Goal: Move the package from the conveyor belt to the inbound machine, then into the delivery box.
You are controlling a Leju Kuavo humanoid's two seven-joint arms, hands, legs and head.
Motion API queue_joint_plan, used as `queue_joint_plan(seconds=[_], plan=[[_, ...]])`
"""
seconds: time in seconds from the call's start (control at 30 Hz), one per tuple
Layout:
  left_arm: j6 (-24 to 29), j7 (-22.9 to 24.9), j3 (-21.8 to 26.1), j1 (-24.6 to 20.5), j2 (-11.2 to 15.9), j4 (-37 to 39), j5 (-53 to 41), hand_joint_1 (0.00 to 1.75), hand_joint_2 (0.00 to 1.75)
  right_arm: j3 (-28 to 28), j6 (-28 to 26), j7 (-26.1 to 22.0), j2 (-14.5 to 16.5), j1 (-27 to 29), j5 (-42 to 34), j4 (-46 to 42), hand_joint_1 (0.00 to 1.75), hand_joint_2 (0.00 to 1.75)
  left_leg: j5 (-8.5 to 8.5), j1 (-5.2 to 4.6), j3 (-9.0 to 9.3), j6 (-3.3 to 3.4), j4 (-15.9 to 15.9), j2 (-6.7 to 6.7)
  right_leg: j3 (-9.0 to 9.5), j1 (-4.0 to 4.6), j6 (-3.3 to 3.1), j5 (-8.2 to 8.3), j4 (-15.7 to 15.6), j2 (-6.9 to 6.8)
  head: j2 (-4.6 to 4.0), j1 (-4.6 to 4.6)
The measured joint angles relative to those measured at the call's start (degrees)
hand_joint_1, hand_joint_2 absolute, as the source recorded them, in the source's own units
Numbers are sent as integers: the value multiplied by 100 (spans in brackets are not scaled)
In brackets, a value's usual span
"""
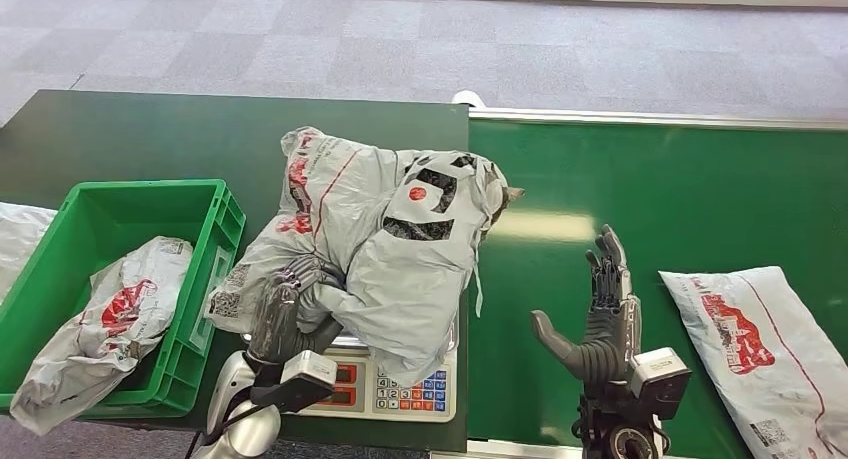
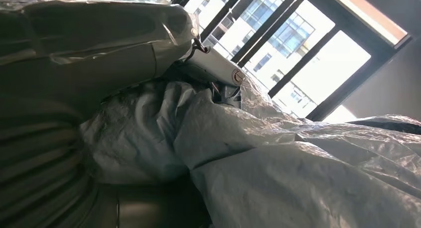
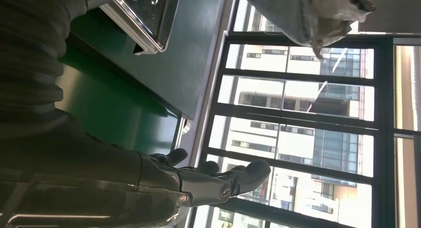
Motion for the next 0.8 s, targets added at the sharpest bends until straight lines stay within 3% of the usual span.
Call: queue_joint_plan(seconds=[0.23,0.43,0.6,0.8], plan=[[338,-185,62,33,-2,-208,103,175,175,0,-72,-8,0,-102,-28,85,0,175,0,0,-1,0,0,0,-1,0,0,0,0,0,0,-1],[977,-180,260,45,9,-384,-119,175,175,9,-130,-25,0,-112,-44,131,0,175,0,0,-2,0,0,0,-1,0,0,0,0,0,0,-2],[1386,214,658,40,46,-493,-918,175,175,33,-176,-67,-1,-112,-60,157,0,175,0,0,-2,0,0,0,-2,0,0,0,0,0,0,0],[1446,390,1420,37,37,-628,-1709,175,175,38,-240,-81,-7,-91,-102,162,0,175,0,0,-2,0,0,1,-4,0,0,0,1,1,0,-1]])
